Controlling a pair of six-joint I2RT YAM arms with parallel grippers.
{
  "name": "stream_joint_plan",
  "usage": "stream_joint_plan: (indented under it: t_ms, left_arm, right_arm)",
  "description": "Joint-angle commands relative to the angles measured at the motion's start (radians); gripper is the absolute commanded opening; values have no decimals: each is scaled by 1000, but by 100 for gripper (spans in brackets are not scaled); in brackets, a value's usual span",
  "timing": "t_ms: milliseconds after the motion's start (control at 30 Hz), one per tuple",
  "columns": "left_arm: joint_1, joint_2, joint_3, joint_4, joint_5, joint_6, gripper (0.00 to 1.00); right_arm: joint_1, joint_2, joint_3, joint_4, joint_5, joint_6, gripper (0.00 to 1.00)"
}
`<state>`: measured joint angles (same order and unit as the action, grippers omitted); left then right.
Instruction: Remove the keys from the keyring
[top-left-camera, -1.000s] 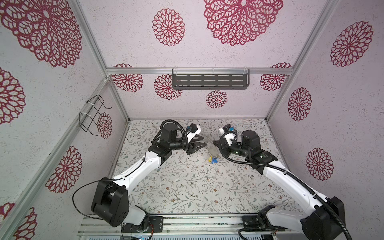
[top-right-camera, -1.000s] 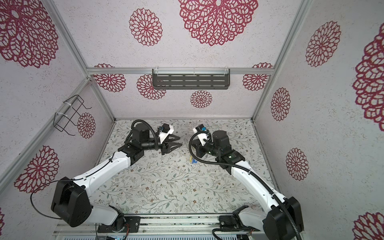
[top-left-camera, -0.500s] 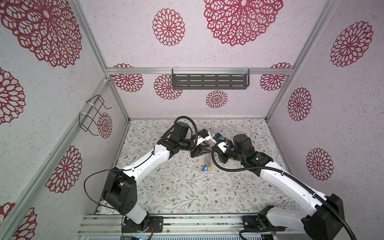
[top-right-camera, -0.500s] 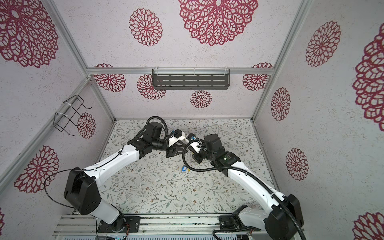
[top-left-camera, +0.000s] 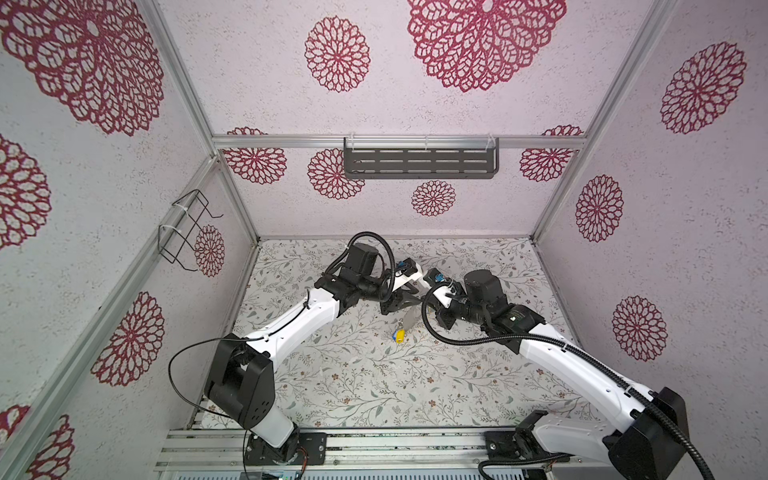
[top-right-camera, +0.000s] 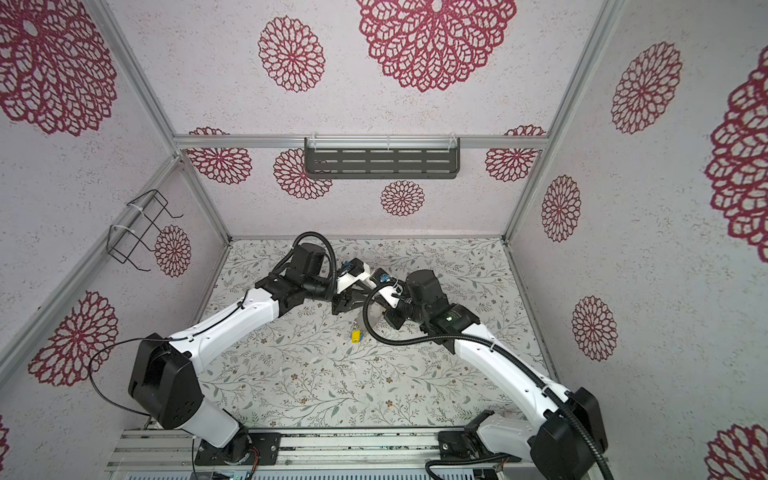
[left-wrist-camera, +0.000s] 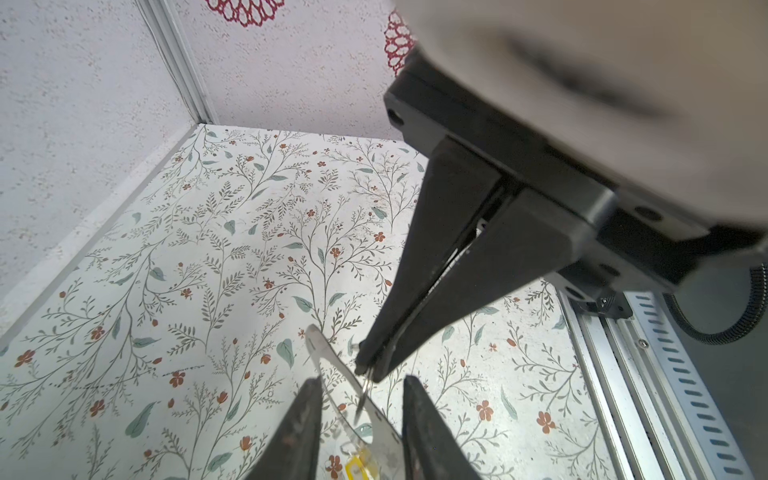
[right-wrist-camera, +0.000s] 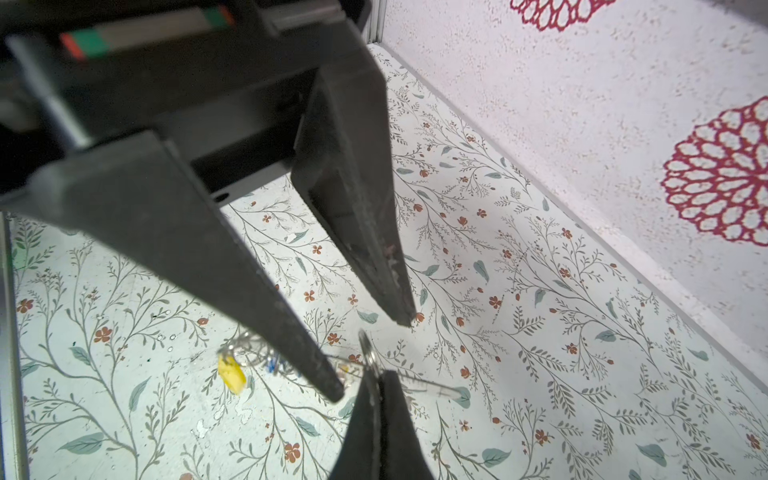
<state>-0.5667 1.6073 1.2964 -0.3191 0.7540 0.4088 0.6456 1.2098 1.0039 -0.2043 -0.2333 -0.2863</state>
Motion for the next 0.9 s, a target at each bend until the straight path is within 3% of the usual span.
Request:
stream_joint_plan:
  t_ms: [0, 100, 267, 400, 533, 600, 667, 733, 867]
  left_arm:
    - [-5, 22, 25, -10, 13, 23, 33]
    - [-4, 27, 16, 7, 22, 16, 26]
    - [-6, 36, 18, 26, 37, -5, 1]
    - [-5, 30, 18, 32, 33, -15, 0]
    - [-4, 21, 11, 45, 29, -36, 0]
    - [-3, 13, 6, 54, 25, -49, 0]
    - [-3, 8, 3, 63, 18, -71, 0]
    - [-2, 5, 4, 60, 29, -78, 0]
    - [0, -1, 3, 39, 51, -62, 0]
  right_arm:
    - [9, -51, 42, 69, -29, 22, 0]
    - [9, -54, 45, 94, -56, 45, 0]
    - [10, -28, 69, 72, -86, 75, 0]
    - [10, -27, 69, 65, -81, 103, 0]
    - [8, -56, 35, 105, 1, 148, 0]
    - [0, -74, 20, 117, 46, 174, 11]
    - [-36, -89, -3, 132, 21, 211, 20]
    - [-93, -102, -28, 144, -60, 261, 32]
    - [-199, -126, -91, 202, -213, 350, 43]
